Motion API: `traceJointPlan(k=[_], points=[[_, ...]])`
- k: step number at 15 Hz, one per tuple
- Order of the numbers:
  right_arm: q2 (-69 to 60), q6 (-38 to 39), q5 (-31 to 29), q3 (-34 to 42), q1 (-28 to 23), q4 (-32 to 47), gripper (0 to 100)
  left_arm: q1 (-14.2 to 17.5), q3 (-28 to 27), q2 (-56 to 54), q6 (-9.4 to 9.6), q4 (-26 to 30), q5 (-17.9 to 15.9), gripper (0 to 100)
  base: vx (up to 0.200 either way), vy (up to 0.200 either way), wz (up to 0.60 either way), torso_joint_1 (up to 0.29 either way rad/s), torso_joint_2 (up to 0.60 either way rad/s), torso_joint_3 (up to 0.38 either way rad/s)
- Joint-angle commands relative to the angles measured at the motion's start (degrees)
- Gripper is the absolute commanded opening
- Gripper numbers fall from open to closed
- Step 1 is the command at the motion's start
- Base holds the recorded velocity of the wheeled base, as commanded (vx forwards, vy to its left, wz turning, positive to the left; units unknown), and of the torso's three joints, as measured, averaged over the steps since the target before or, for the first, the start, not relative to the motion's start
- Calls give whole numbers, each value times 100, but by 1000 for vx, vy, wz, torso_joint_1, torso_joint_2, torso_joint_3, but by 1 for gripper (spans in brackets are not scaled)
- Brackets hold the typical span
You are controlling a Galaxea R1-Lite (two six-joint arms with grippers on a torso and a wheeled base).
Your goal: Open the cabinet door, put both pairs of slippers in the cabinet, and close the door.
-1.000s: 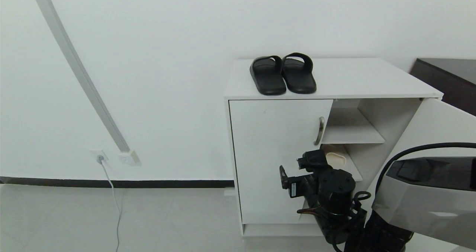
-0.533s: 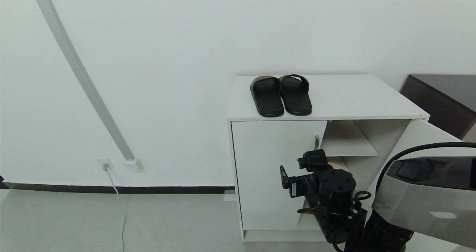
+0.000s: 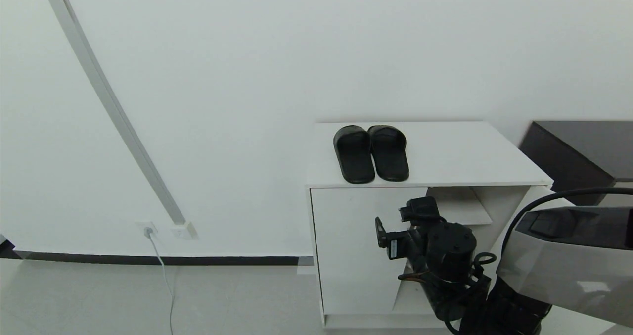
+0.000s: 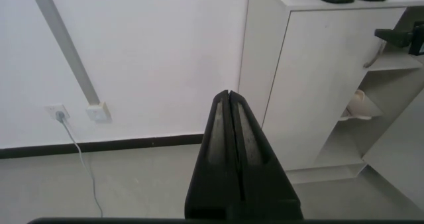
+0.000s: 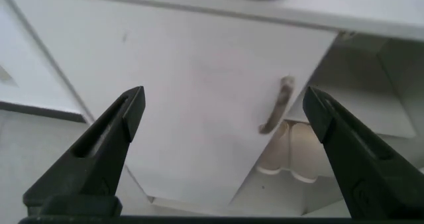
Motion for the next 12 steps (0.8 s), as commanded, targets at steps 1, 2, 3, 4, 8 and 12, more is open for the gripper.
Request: traceJointPlan(k=[1, 2, 3, 4, 8, 12], points=[[-1, -51, -1, -9, -108, -15, 100, 1, -1, 7, 0, -1, -2, 0, 0, 0, 0, 227, -496, -276], [-10, -59, 8, -88, -108, -76, 100, 1, -1, 7, 0, -1, -2, 0, 0, 0, 0, 188, -432, -237], [-28, -77, 96, -114, -108, -252, 100, 1, -1, 7, 0, -1, -2, 0, 0, 0, 0, 173, -403, -227], [-98, -103, 113, -299, -126, -182, 100, 1, -1, 7, 0, -1, -2, 0, 0, 0, 0, 178, -388, -217], [-722, 538, 113, -2048, -205, 2824, 100, 1, 7, 7, 53, -1, -2, 0, 0, 0, 0, 154, -327, -176], [-1038, 1400, -98, -3665, -196, 5478, 100, 1, 7, 7, 35, -1, -2, 0, 0, 0, 0, 4, -13, -8]])
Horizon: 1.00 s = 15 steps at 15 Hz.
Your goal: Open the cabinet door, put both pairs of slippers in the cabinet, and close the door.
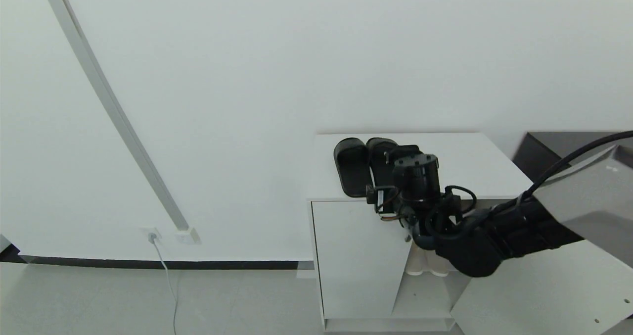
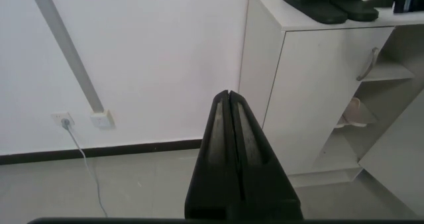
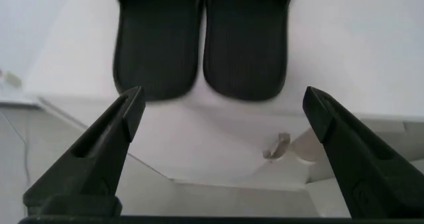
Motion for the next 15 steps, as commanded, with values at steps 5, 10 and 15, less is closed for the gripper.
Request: traceJointPlan(k=[5, 10, 15], points=[[-262, 254, -183, -567, 115, 476, 100, 1, 0, 7, -29, -1, 0, 0, 0, 0, 0, 0, 0, 0], [-210, 263, -183, -286, 238, 449, 100, 1, -9, 7, -29, -1, 0, 0, 160, 0, 0, 2, 3, 1], [-25, 263, -192, 101, 273, 54, 100, 1, 0, 7, -29, -1, 0, 0, 200, 0, 0, 4, 2, 5]])
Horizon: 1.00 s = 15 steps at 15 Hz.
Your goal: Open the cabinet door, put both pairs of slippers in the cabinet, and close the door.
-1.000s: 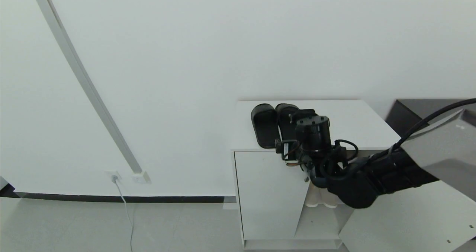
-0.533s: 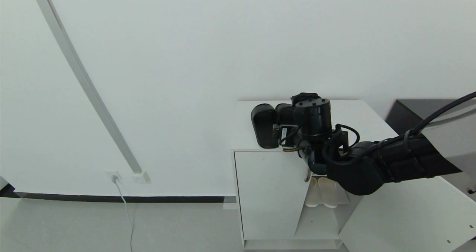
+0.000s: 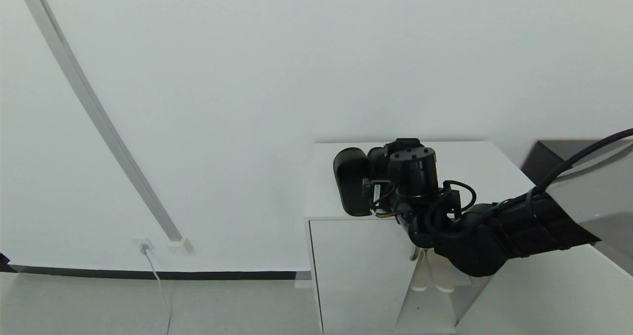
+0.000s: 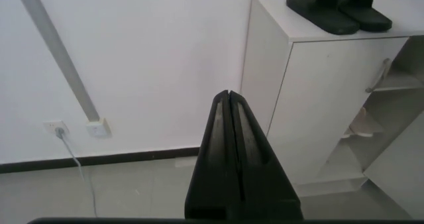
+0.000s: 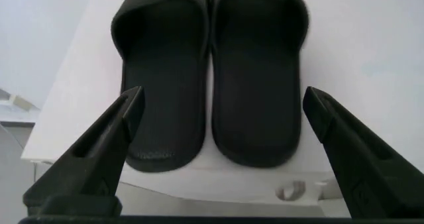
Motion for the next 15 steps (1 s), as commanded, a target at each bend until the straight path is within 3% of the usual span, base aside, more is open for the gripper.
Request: traceJointPlan(k=[1, 3, 9, 15], points=[[157, -19, 9, 272, 53, -233, 100, 2, 5, 7, -1, -1, -2, 0, 0, 0, 0, 0, 0, 0], [341, -63, 9, 351, 53, -602, 100, 2, 5, 7, -10, -1, -2, 0, 0, 0, 0, 0, 0, 0], [816, -309, 9, -97, -53, -734, 100, 2, -4, 7, -27, -1, 7, 0, 0, 0, 0, 0, 0, 0], [1633, -678, 61, -1512, -334, -585, 100, 2, -4, 7, -62, -1, 77, 0, 0, 0, 0, 0, 0, 0]])
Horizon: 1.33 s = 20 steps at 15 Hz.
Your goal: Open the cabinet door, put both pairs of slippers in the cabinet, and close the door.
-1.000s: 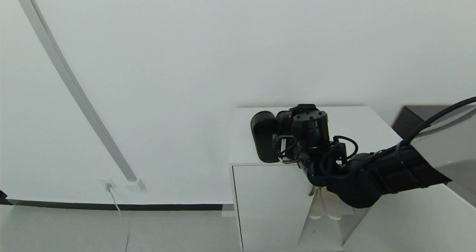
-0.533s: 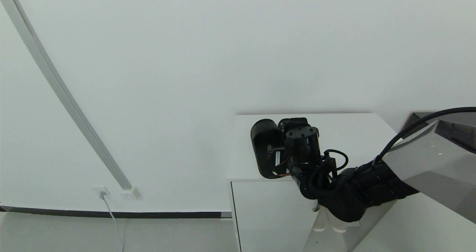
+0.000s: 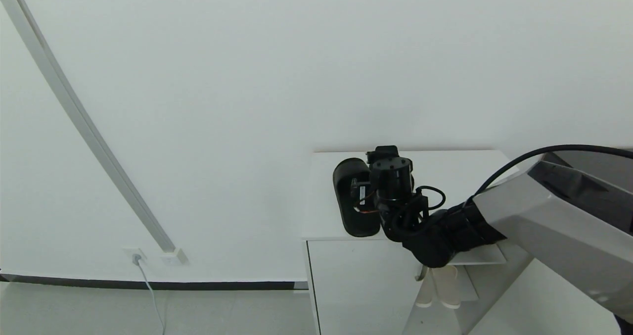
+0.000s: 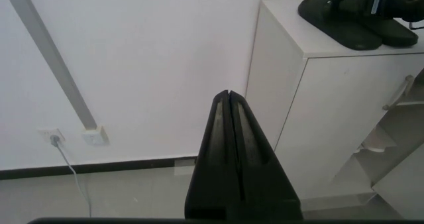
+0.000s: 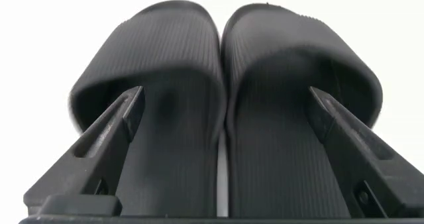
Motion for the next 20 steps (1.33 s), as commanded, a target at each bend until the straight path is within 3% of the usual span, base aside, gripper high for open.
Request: traceJointPlan(k=[1, 9, 10, 20], points=[[440, -53, 8, -527, -109, 146, 100, -1, -1, 7, -6, -1, 14, 0, 0, 0, 0, 0, 0, 0], [1002, -53, 52, -1810, -329, 867, 100, -1, 7, 7, -15, -1, 14, 0, 0, 0, 0, 0, 0, 0], [1002, -44, 52, -1819, -338, 867, 0, -1, 7, 7, -15, -1, 14, 0, 0, 0, 0, 0, 0, 0], [730, -9, 25, -1599, -276, 832, 0, -1, 7, 7, -15, -1, 14, 0, 0, 0, 0, 0, 0, 0]])
